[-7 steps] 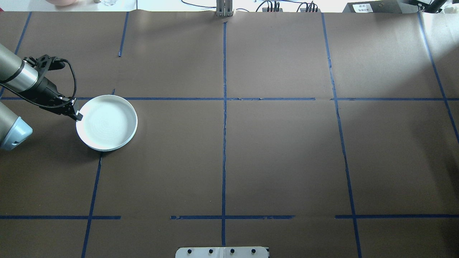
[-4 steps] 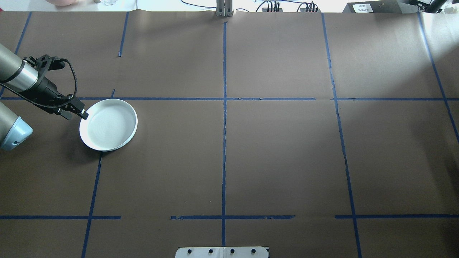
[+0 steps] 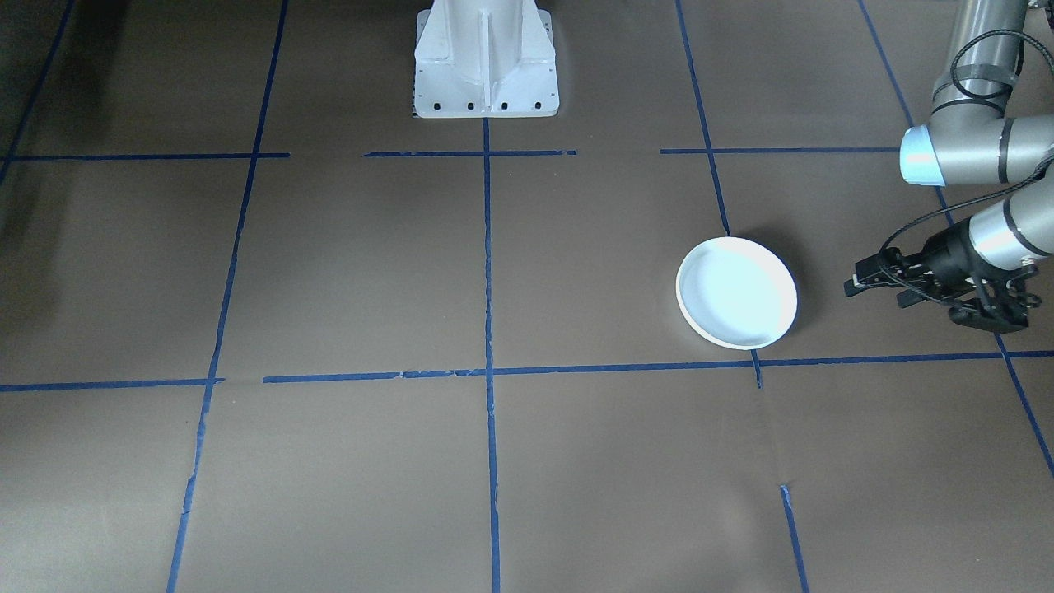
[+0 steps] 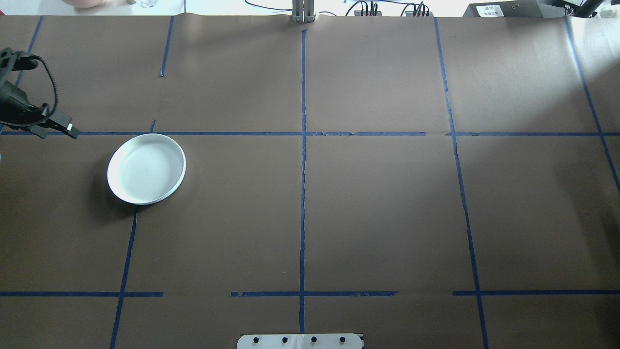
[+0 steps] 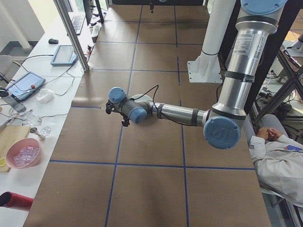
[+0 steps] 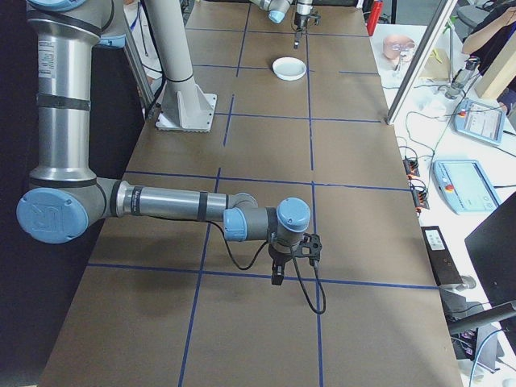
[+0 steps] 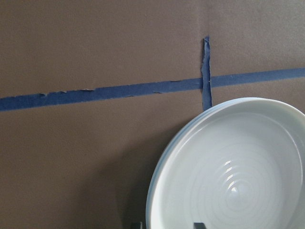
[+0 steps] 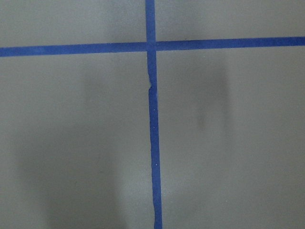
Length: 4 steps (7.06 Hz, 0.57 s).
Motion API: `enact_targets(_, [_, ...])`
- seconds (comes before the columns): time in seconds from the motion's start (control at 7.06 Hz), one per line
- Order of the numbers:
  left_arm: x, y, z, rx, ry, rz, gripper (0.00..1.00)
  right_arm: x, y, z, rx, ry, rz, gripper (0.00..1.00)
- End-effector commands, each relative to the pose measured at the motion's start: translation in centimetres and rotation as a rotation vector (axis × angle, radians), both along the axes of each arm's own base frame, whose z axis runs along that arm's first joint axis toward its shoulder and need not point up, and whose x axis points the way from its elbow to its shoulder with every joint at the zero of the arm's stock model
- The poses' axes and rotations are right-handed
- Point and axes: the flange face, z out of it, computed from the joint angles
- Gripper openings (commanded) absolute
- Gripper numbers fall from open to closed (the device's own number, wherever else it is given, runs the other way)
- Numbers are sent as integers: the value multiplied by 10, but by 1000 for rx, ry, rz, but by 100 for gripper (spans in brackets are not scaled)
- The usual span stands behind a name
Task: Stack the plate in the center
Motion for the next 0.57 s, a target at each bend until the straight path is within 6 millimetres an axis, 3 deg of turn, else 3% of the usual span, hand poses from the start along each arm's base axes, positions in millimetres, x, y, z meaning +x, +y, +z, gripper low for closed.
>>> enact_targets(0.0, [-100, 4, 43, 19, -77, -40, 100, 0, 0, 0, 0, 0, 0, 100])
enact_targets(0.14, [-143, 25, 60, 16, -147, -73, 100, 0, 0, 0, 0, 0, 0, 100])
enact_targets(0.28, [-187, 59, 75, -37, -188, -125, 100, 0, 0, 0, 0, 0, 0, 100])
enact_targets(0.43, [-221, 76, 85, -49, -205, -140, 100, 0, 0, 0, 0, 0, 0, 100])
